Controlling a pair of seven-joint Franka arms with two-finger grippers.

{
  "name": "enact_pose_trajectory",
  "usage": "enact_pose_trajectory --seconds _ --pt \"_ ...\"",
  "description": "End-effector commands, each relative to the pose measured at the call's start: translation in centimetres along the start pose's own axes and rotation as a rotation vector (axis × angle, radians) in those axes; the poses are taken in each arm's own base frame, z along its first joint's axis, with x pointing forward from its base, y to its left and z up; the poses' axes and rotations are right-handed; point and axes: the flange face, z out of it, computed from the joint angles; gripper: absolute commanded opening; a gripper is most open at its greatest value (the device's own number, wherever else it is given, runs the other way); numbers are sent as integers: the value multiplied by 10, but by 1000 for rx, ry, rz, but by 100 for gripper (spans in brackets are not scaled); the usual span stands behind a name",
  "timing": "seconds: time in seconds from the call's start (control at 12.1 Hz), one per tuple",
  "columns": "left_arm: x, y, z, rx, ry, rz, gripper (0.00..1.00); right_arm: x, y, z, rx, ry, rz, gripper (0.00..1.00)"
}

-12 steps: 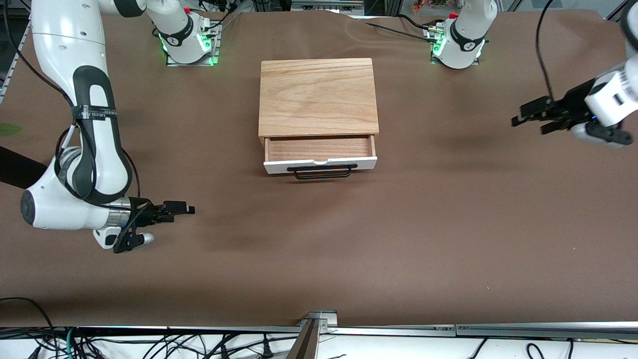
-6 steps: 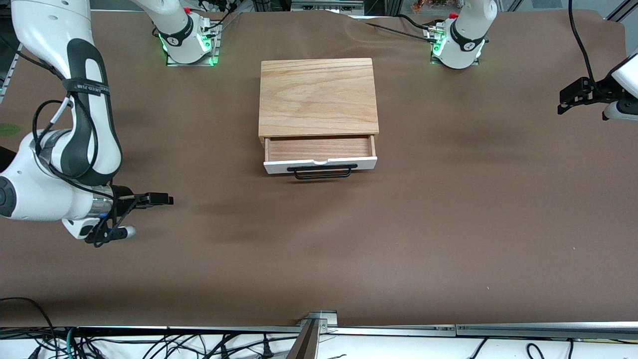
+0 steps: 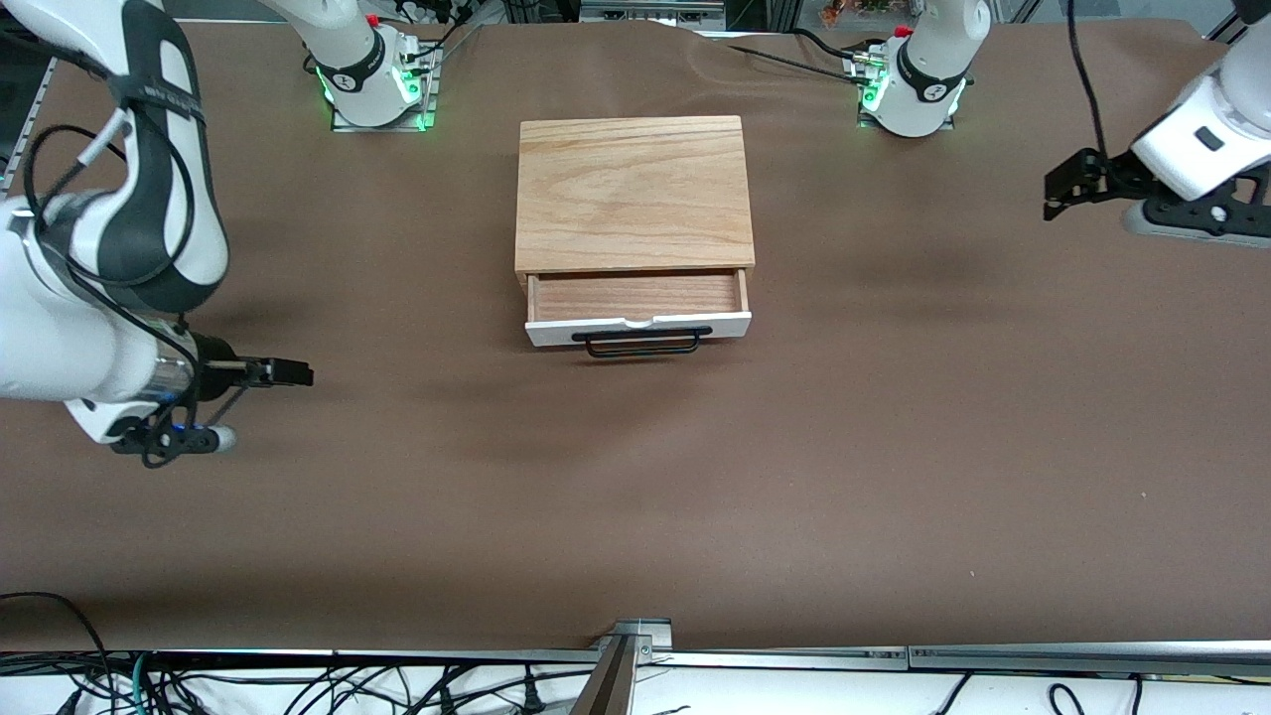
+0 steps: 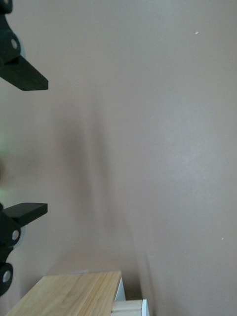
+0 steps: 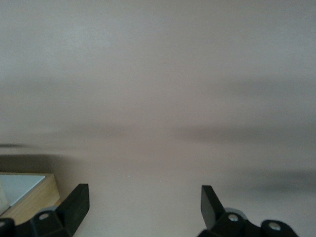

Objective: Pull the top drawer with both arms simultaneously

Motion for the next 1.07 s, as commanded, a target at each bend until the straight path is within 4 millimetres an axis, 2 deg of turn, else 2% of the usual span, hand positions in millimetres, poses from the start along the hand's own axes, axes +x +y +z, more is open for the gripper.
enact_pose_trajectory --seconds 0.0,0.08,0.25,0.33,0.5,0.66,0.74,0.83,0.99 --pt "6 -6 -4 -28 -31 -14 100 -22 44 -47 2 50 60 100" --pt "15 -11 5 -31 -46 4 100 -33 59 -65 -13 57 76 100" --pt "12 -10 3 -43 -57 165 100 -43 70 -83 -103 71 75 100" --pt "7 -14 0 -48 -78 189 100 -52 75 -100 -135 95 75 100" --pt "9 -16 -3 -51 -83 169 100 -74 94 -131 -119 143 93 100" --pt "16 -12 2 -49 -91 32 100 -94 90 -160 -103 196 85 100" --pt "16 -11 2 -42 -91 -60 100 -97 95 -163 -103 198 87 100" --pt "16 -11 1 -38 -89 -105 100 -97 99 -155 -101 182 90 100" --pt "15 -12 -9 -39 -66 -118 100 -105 100 -152 -93 172 94 100"
